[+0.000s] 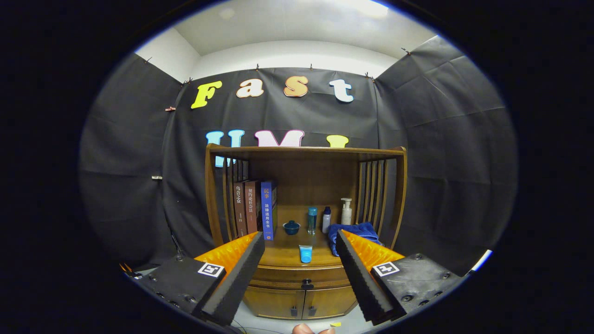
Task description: Pull open the drawer, take out the items inside it, and place them on the countertop above the cabinet.
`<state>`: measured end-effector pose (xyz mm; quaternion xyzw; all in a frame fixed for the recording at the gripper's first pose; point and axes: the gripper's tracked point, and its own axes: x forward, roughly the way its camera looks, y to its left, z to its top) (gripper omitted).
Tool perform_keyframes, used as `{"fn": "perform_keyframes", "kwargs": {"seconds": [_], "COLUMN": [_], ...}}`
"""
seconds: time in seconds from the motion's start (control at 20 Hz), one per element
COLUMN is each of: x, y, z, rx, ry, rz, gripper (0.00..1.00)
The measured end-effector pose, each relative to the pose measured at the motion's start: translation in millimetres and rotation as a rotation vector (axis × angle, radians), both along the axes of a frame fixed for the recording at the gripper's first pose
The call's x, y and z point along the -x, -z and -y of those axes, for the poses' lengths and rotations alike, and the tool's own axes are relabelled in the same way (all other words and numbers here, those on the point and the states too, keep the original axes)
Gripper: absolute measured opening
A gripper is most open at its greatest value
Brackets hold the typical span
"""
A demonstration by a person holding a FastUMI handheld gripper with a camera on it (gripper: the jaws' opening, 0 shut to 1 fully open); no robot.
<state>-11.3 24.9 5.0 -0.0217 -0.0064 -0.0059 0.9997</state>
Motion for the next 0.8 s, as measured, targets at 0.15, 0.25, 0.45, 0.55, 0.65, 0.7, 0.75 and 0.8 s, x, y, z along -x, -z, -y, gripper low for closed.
{"fn": "perform_keyframes", "kwargs": {"seconds": [0.15, 0.25, 0.45, 0.55, 0.65, 0.7, 0.75, 0.8], "x": [-0.7, -0.1, -0.1, -0.6, -0.7, -1.0, -1.3, -9.2], "y": [-0.8, -0.8, 0.6, 0.6, 1.5, 1.4, 1.4, 6.2], "z": [0.4, -0.7, -1.8, -2.1, -1.3, -1.2, -0.8, 6.0], "rx": [0.007, 0.003, 0.011, 0.011, 0.009, 0.008, 0.008, 0.007], "ry": [0.002, -0.001, -0.001, -0.001, 0.001, 0.001, 0.002, 0.003], "rz": [0.003, 0.005, 0.002, -0.001, -0.002, -0.001, -0.001, 0.0], "gripper": [1.0, 1.0, 1.0, 1.0, 1.0, 1.0, 1.0, 1.0]}}
